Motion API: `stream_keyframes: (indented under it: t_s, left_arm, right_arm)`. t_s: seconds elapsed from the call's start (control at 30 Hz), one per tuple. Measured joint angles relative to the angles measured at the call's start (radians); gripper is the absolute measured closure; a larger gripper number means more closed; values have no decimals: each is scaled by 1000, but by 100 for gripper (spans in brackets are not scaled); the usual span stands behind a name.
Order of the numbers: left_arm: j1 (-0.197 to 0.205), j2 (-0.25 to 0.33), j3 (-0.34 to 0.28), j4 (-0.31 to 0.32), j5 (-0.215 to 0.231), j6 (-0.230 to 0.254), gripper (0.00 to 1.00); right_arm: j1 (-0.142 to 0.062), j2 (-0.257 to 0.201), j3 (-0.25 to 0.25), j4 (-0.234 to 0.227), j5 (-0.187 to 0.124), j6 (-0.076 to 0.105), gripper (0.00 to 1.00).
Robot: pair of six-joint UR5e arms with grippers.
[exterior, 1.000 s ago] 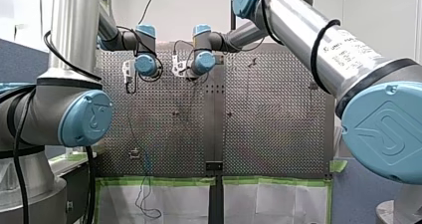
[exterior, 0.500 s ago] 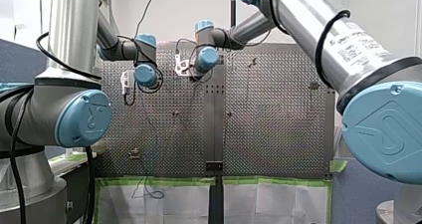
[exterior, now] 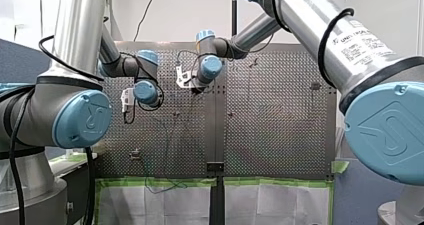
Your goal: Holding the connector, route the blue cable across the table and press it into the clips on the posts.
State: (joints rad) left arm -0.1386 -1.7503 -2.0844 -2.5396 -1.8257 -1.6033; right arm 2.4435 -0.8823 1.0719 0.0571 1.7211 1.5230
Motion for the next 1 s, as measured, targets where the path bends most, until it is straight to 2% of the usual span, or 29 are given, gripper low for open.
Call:
stream_keyframes:
  t_s: [0.23, 0.47, 0.57, 0.77, 1.0]
  left_arm:
    - [5, -29, 4, 32, 27, -3, 100]
    - [6, -85, 18, 68, 38, -6, 100]
    - [9, -111, 20, 82, 39, -10, 100]
    - [16, -151, 20, 89, 41, -16, 100]
    - [23, -161, 20, 94, 55, -28, 100]
  right_arm:
    - [3, 2, 56, -39, -6, 4, 100]
    - [4, 11, 119, -100, -18, 29, 100]
    - [2, 29, 145, -118, -24, 32, 100]
    - [-9, 60, 197, -128, -27, 42, 100]
    - [-22, 62, 205, -131, -32, 48, 100]
